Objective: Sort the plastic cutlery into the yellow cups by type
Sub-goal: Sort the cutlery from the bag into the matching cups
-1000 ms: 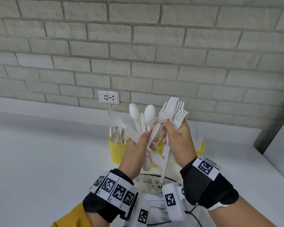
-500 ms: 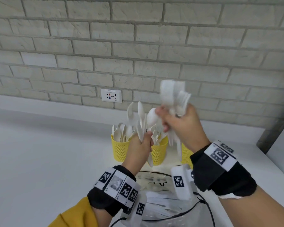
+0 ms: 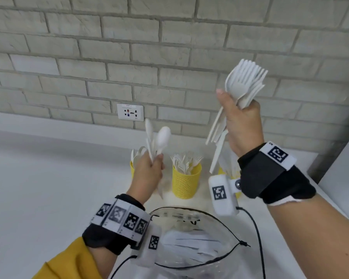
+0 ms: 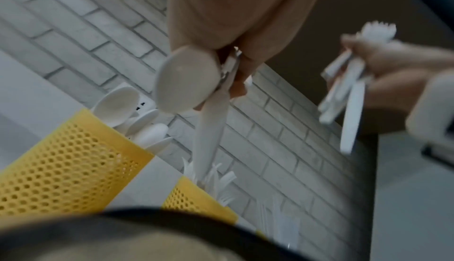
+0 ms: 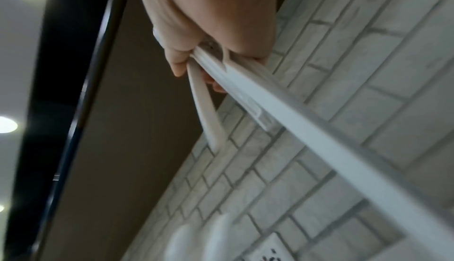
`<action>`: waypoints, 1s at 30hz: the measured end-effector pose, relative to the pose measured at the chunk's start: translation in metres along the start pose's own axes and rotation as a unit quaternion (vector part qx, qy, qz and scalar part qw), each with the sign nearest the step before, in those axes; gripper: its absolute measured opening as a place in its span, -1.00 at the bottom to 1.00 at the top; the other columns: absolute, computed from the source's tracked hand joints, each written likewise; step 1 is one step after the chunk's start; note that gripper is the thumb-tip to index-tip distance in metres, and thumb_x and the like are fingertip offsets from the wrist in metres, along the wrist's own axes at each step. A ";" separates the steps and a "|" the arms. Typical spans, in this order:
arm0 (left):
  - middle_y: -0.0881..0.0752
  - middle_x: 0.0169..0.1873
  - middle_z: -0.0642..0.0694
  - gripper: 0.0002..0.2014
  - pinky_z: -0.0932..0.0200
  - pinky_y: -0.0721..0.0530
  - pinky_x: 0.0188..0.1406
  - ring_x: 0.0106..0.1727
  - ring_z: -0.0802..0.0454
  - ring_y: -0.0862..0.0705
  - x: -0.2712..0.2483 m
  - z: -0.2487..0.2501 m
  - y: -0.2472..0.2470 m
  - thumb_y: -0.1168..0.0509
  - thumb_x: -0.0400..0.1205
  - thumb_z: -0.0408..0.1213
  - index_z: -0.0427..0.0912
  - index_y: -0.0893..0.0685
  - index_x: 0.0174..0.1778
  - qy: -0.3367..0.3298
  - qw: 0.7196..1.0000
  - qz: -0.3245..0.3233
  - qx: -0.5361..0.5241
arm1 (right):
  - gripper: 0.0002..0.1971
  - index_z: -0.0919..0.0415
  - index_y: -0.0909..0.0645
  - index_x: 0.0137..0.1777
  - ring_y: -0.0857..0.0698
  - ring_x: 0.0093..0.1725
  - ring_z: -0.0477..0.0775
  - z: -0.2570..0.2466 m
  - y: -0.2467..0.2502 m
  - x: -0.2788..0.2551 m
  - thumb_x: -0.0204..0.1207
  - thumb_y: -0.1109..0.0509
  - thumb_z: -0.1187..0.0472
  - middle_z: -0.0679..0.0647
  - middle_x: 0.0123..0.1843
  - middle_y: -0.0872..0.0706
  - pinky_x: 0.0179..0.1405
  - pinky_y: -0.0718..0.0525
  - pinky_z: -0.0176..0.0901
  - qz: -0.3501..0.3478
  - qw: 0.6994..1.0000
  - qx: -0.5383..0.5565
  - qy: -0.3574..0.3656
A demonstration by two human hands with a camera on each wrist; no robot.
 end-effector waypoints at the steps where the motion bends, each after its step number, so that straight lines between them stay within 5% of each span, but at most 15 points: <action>1: -0.50 -0.53 -0.08 -0.76 0.46 -0.44 -0.60 -0.63 0.21 -0.47 0.003 -0.002 0.006 -0.11 0.71 -0.29 -0.30 -0.47 -0.25 0.013 1.000 0.011 -0.026 | -0.83 0.10 -0.58 -0.31 -0.63 -0.42 -0.28 0.010 0.009 0.006 0.49 -0.42 0.28 -0.22 -0.45 -0.64 -0.30 -0.59 -0.39 0.021 1.000 -0.001 -0.001; 5: -0.52 -0.48 -0.04 -0.75 0.29 -0.52 -0.39 -0.58 0.20 -0.48 0.005 0.005 0.011 -0.12 0.72 -0.27 -0.22 -0.49 -0.28 0.018 0.992 0.002 -0.124 | -0.79 0.24 -0.55 -0.34 -0.61 -0.46 -0.09 0.056 0.023 0.013 0.45 -0.42 0.17 -0.05 -0.50 -0.62 -0.35 -0.60 -0.25 0.058 0.997 -0.052 -0.020; 11: -0.53 -0.52 -0.06 -0.68 -0.07 -0.45 -0.15 -0.44 0.00 -0.46 0.009 0.008 0.009 -0.17 0.70 -0.20 -0.13 -0.55 -0.40 0.019 0.981 -0.006 -0.194 | -0.91 0.10 -0.61 -0.20 -0.66 -0.33 -0.42 0.111 0.001 0.006 0.47 -0.45 0.27 -0.10 -0.25 -0.69 -0.16 -0.62 -0.50 0.010 0.998 -0.049 -0.040; 14: -0.53 -0.54 -0.04 -0.66 -0.05 -0.44 -0.15 -0.45 0.02 -0.47 0.013 0.006 0.013 -0.16 0.71 -0.20 -0.15 -0.54 -0.41 0.017 0.979 -0.007 -0.202 | -0.90 0.13 -0.61 -0.23 -0.64 -0.39 -0.42 0.161 -0.012 -0.009 0.45 -0.47 0.28 -0.08 -0.31 -0.67 -0.26 -0.60 -0.46 -0.090 0.981 -0.136 -0.108; 18: -0.52 -0.56 -0.02 -0.66 -0.04 -0.45 -0.16 -0.49 0.07 -0.48 0.018 -0.008 0.013 -0.16 0.70 -0.22 -0.18 -0.53 -0.41 0.039 0.974 -0.012 -0.225 | -0.79 0.20 -0.56 -0.07 -0.68 -0.23 0.06 0.216 -0.002 -0.030 0.37 -0.52 0.34 0.19 -0.17 -0.68 -0.11 -0.65 -0.05 -0.142 0.947 -0.155 -0.245; 21: -0.54 -0.54 0.00 -0.71 0.03 -0.47 -0.19 -0.51 0.10 -0.50 0.021 -0.017 0.007 -0.15 0.71 -0.25 -0.17 -0.54 -0.35 0.062 0.960 -0.023 -0.270 | -0.60 -0.07 -0.46 0.12 -0.68 -0.14 0.05 0.212 0.002 -0.023 0.37 -0.54 0.20 0.09 -0.12 -0.64 -0.03 -0.64 -0.21 -0.093 0.967 -0.091 -0.220; 23: -0.54 -0.53 0.02 -0.77 0.14 -0.51 -0.25 -0.52 0.12 -0.50 0.022 -0.020 -0.001 -0.12 0.71 -0.29 -0.18 -0.52 -0.27 0.081 0.943 -0.038 -0.319 | -0.82 -0.02 -0.51 0.07 -0.59 -0.24 0.02 0.202 0.000 -0.017 0.51 -0.40 0.14 0.02 -0.26 -0.58 -0.19 -0.54 -0.38 -0.081 0.974 -0.141 -0.160; 24: -0.54 -0.52 0.02 -0.80 0.19 -0.55 -0.29 -0.51 0.12 -0.50 0.023 -0.021 -0.005 -0.11 0.71 -0.31 -0.18 -0.51 -0.23 0.092 0.931 -0.048 -0.350 | -0.95 0.09 -0.56 -0.01 -0.55 -0.24 0.07 0.201 -0.001 -0.015 0.57 -0.31 0.17 0.03 -0.31 -0.56 -0.22 -0.50 -0.31 -0.090 0.971 -0.177 -0.137; 27: -0.53 -0.51 0.02 -0.84 0.27 -0.59 -0.36 -0.50 0.14 -0.51 0.023 -0.023 -0.012 -0.09 0.71 -0.30 -0.16 -0.49 -0.17 0.123 0.891 -0.074 -0.430 | -0.74 0.37 -0.65 -0.06 -0.52 0.10 0.27 0.217 -0.004 -0.014 0.62 -0.14 0.27 0.24 -0.09 -0.67 0.00 -0.37 -0.14 -0.186 0.893 -0.397 -0.102; 30: -0.51 -0.53 0.03 -0.82 0.25 -0.52 -0.29 -0.51 0.15 -0.49 0.022 -0.023 -0.014 -0.05 0.73 -0.23 -0.15 -0.50 -0.13 0.141 0.866 -0.079 -0.473 | -0.69 0.35 -0.62 0.16 -0.36 0.34 0.30 0.224 -0.001 -0.011 0.66 -0.08 0.25 0.26 0.30 -0.53 0.25 -0.33 -0.05 -0.261 0.796 -0.534 -0.113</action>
Point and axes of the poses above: each hand's wrist, its own x-axis towards the middle knuckle, its own y-axis out of the back of the hand, z = x × y, the point moved 9 cm from there along x, towards the middle knuckle
